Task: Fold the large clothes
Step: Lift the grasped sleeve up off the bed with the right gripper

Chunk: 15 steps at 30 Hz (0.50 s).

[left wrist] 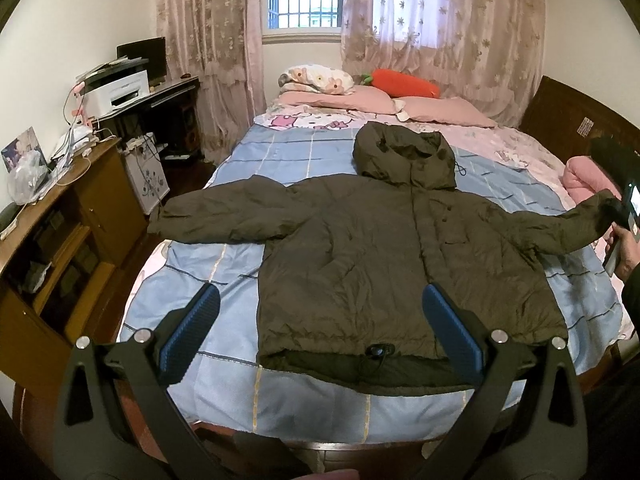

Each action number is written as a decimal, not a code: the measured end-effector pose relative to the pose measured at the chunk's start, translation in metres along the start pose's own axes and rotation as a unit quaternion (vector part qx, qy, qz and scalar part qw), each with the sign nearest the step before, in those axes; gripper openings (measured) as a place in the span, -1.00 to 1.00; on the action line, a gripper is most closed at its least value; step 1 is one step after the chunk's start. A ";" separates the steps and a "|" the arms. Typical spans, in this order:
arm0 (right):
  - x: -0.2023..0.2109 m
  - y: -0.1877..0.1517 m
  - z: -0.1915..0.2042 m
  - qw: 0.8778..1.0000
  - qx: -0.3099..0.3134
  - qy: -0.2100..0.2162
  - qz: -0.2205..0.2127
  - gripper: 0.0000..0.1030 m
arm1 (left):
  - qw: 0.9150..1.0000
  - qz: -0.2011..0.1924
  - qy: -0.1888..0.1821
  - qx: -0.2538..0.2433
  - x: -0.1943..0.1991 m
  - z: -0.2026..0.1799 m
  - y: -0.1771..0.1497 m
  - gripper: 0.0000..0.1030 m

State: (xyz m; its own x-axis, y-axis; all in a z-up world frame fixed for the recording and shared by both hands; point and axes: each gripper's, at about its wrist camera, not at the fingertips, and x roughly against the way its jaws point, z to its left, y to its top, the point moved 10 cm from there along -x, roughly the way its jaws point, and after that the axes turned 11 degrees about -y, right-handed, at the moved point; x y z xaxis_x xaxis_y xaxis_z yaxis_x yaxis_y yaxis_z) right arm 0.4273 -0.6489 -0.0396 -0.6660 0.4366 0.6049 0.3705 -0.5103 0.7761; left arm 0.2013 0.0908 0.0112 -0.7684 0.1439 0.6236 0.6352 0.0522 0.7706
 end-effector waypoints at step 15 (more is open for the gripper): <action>0.043 0.038 0.069 0.998 0.035 0.036 -0.032 -0.92 | 1.000 0.000 -0.015 0.000 0.007 0.001 -0.005 0.96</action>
State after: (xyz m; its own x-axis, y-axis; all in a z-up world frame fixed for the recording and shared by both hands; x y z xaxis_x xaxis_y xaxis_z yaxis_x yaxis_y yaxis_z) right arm 0.4572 -0.5978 0.0283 -0.7335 0.4116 0.5409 0.3678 -0.4288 0.8251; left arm 0.1928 0.0928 0.0114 -0.7663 0.1729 0.6187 0.6345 0.0525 0.7712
